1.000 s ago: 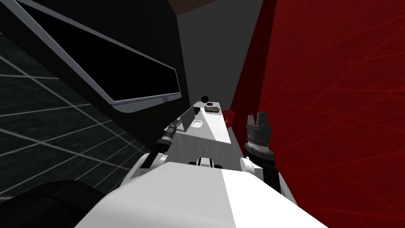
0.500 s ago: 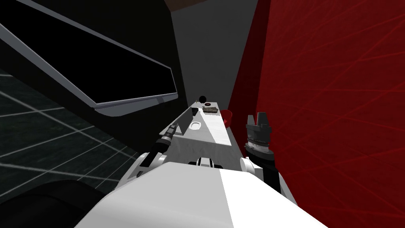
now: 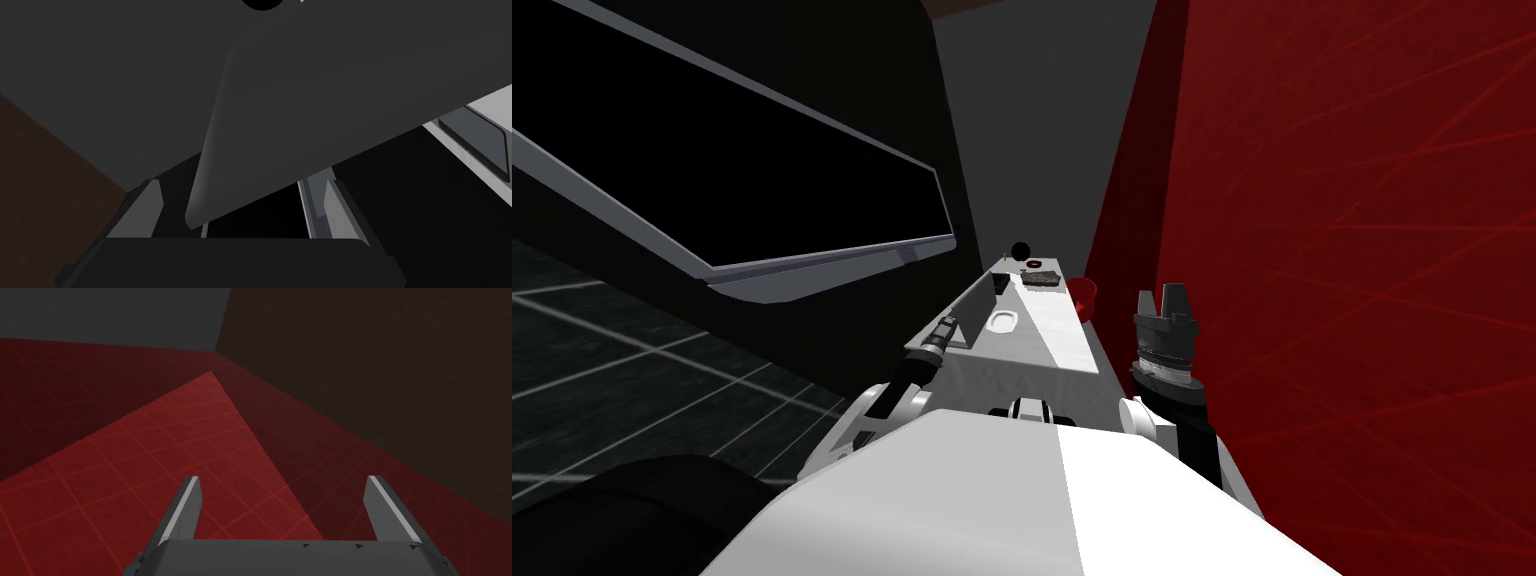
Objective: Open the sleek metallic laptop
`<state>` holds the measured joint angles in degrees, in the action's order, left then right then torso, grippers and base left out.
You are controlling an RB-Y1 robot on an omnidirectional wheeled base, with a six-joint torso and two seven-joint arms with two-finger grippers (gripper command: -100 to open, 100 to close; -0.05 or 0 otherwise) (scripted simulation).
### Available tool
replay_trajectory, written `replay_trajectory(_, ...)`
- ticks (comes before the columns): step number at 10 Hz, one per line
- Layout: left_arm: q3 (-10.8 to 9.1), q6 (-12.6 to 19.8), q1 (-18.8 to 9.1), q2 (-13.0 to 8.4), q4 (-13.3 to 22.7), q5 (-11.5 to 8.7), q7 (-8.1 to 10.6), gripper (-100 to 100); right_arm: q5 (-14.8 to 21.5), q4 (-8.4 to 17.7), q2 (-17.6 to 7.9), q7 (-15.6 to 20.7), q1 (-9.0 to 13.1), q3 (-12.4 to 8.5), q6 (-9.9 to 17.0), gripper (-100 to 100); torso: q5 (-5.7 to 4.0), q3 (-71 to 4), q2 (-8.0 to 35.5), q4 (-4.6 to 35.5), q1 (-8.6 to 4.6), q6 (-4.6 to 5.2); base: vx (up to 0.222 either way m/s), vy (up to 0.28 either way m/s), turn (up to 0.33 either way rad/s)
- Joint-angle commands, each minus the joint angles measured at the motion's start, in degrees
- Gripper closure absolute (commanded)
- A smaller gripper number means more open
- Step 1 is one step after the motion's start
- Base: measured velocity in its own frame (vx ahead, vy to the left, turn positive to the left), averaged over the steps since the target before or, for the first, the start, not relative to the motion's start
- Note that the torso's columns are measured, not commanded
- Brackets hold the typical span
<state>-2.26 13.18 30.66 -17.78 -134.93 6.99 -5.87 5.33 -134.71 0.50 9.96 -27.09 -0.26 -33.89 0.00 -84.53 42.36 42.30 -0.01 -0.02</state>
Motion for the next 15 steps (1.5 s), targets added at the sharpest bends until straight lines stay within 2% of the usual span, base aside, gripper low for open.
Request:
replay_trajectory(1,-0.14,0.46,0.19,-0.14,-0.71,-0.10,0.07,-100,0.00,0.00,0.00,0.00,-0.01,0.00,0.00,0,-0.02,-0.12,-0.23,-0.05,-0.07,0.02,0.069,-0.003,-0.006)
replay_trajectory(2,-0.16,0.62,0.20,-0.16,-0.82,-0.12,0.09,100,0.00,0.00,0.00,0.00,0.00,0.00,0.00,0,-0.02,-0.07,-0.10,-0.04,-0.04,0.01,0.009,0.001,0.008)
replay_trajectory(3,0.21,1.41,0.36,0.83,-1.30,-1.86,1.84,100,0.00,0.00,0.00,0.00,0.00,0.00,0.00,0,-0.03,0.05,0.09,0.05,-0.04,0.05,0.023,0.072,0.022)
replay_trajectory(5,0.60,2.17,0.48,1.82,-1.86,-3.62,3.60,100,0.00,0.00,-0.01,0.00,0.00,-0.01,0.00,0,0.37,0.11,0.08,-0.06,0.39,0.03,0.006,0.123,0.026)
replay_trajectory(8,1.18,3.32,0.66,3.30,-2.70,-6.25,6.25,100,0.00,0.00,-0.01,0.00,0.00,-0.01,0.00,0,0.21,-0.09,-0.22,-0.21,0.22,-0.06,0.011,0.120,0.019)
replay_trajectory(9,1.57,4.08,0.77,4.29,-3.26,-8.01,8.01,100,0.00,0.00,-0.01,0.00,0.00,-0.01,0.00,0,0.14,-0.14,-0.27,-0.18,0.13,-0.02,-0.005,0.156,0.032)
replay_trajectory(10,1.76,4.47,0.83,4.78,-3.53,-8.89,8.90,100,0.00,0.00,-0.01,0.00,0.00,-0.01,0.00,0,0.12,-0.11,-0.17,-0.12,0.24,-0.02,0.009,0.148,0.018)
replay_trajectory(11,1.63,3.79,0.77,4.39,-3.13,-8.13,8.00,100,0.00,0.00,-0.01,0.00,0.00,-0.01,0.00,0,0.07,-0.08,-0.13,-0.04,0.12,-0.02,0.010,0.060,0.002)
replay_trajectory(12,2.16,3.64,0.25,5.84,-1.54,-9.88,9.90,100,0.00,0.00,0.00,0.00,0.00,0.00,0.00,0,-0.07,-0.05,-0.06,0.01,-0.24,0.02,-0.001,0.095,0.022)
replay_trajectory(14,2.68,3.29,-0.33,7.24,0.04,-11.53,11.56,100,0.00,0.00,-0.01,0.00,0.01,-0.01,0.00,0,-0.02,0.04,0.07,0.06,-0.01,0.02,-0.015,0.116,0.001)
replay_trajectory(15,3.19,2.94,-0.91,8.63,1.63,-13.17,13.23,100,0.00,0.00,-0.01,0.00,0.01,-0.01,0.00,0,-0.03,0.03,0.06,0.09,-0.02,0.00,-0.006,0.127,0.014)
